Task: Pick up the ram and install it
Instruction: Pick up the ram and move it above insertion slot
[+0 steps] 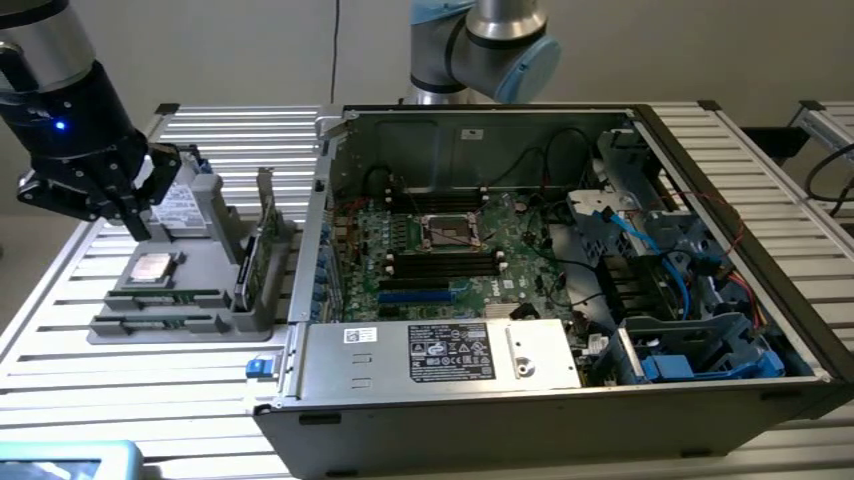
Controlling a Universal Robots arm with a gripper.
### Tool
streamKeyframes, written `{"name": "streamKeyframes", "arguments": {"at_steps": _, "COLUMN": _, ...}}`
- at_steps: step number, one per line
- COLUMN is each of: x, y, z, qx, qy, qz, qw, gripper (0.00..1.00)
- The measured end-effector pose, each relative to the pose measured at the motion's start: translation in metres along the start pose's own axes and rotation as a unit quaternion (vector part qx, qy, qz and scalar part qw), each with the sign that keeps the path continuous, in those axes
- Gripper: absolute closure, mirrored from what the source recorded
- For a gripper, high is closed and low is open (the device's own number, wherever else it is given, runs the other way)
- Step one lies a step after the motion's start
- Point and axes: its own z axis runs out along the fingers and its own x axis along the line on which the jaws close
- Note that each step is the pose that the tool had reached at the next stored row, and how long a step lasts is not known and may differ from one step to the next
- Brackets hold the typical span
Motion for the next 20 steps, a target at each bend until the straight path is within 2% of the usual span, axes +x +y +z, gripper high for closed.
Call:
{"name": "streamKeyframes", "arguments": {"at_steps": 5, "x": 0.0000, "y": 0.0000, "z": 0.0000, "qx": 0.0013, "qy": 0.0023, "qz": -0.046, "qw": 0.9990, "gripper": 0.89}}
{"name": "streamKeyframes", "arguments": {"at_steps": 10, "x": 0.0000, "y": 0.0000, "z": 0.0000, "qx": 0.0024, "qy": 0.0044, "qz": -0.090, "qw": 0.9959, "gripper": 0.89}}
{"name": "streamKeyframes", "arguments": {"at_steps": 15, "x": 0.0000, "y": 0.0000, "z": 0.0000, "qx": 0.0032, "qy": 0.0064, "qz": -0.136, "qw": 0.9907, "gripper": 0.89}}
{"name": "streamKeyframes", "arguments": {"at_steps": 20, "x": 0.0000, "y": 0.0000, "z": 0.0000, "qx": 0.0041, "qy": 0.0085, "qz": -0.181, "qw": 0.9835, "gripper": 0.89}}
